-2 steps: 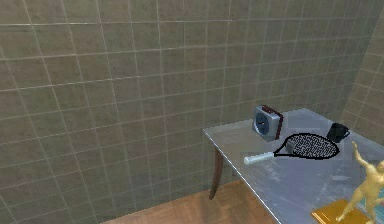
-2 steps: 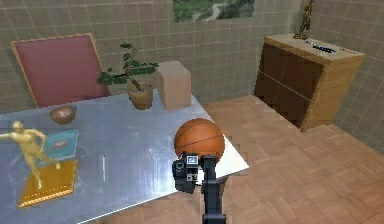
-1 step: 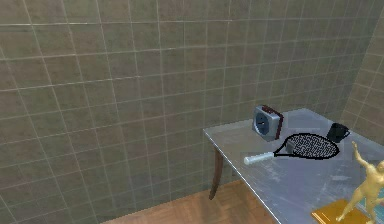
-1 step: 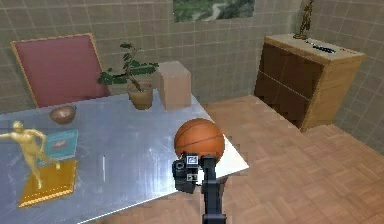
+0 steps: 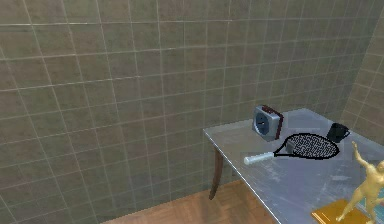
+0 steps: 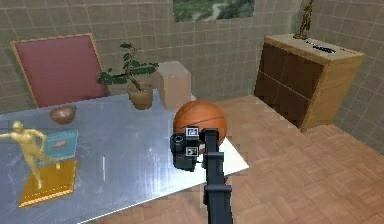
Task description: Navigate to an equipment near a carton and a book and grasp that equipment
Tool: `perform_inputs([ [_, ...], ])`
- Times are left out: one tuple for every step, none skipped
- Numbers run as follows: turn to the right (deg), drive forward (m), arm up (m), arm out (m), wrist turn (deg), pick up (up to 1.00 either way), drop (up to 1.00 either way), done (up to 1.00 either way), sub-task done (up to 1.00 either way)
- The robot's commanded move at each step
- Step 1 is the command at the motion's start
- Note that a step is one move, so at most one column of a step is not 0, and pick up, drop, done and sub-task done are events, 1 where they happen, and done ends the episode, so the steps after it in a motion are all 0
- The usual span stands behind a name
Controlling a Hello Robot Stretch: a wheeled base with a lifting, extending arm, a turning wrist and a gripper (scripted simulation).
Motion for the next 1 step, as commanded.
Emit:
perform_inputs([
  [0.0, 0.00, 0.00, 0.00, 0.0, 0.00, 0.00, 1.00, 0.00],
])
